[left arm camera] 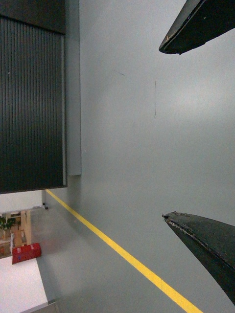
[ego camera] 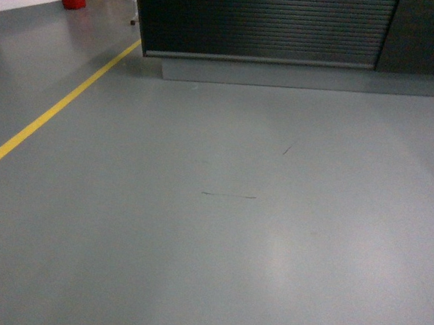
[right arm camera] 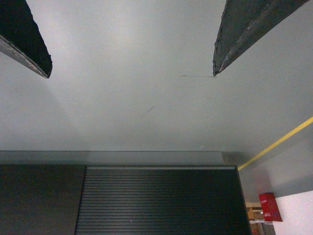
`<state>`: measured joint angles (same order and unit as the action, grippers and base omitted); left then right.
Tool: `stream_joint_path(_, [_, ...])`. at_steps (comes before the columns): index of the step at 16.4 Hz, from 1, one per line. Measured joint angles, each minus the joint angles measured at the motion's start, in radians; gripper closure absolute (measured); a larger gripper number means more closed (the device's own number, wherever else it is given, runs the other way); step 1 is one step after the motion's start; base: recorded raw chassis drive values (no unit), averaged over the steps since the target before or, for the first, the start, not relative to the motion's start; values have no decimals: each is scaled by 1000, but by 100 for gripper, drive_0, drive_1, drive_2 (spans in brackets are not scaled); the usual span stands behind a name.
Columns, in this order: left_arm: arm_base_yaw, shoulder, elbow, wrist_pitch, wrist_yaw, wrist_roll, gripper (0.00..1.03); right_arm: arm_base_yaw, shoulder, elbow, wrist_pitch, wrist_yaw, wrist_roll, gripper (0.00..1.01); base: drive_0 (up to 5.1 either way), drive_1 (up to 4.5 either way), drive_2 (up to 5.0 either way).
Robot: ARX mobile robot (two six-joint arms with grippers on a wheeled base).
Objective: Place dark red mango on scale at checkout
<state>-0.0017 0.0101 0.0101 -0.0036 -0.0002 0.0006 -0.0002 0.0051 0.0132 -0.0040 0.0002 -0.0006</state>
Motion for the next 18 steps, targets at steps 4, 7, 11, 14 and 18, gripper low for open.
stream_joint_path(4, [0,0,0,0,0,0,5,0,0,0,0,0,0,3,0,0,0])
stream_joint_path(7, [0,0,0,0,0,0,5,0,0,0,0,0,0,3,0,0,0])
stream_joint_path(11, [0,0,0,0,0,0,5,0,0,0,0,0,0,3,0,0,0])
stream_joint_path(14, [0,0,0,0,0,0,5,0,0,0,0,0,0,3,1,144,-141])
stream_joint_path(18, [0,0,0,0,0,0,5,0,0,0,-1,0,0,3,-3,425,-432])
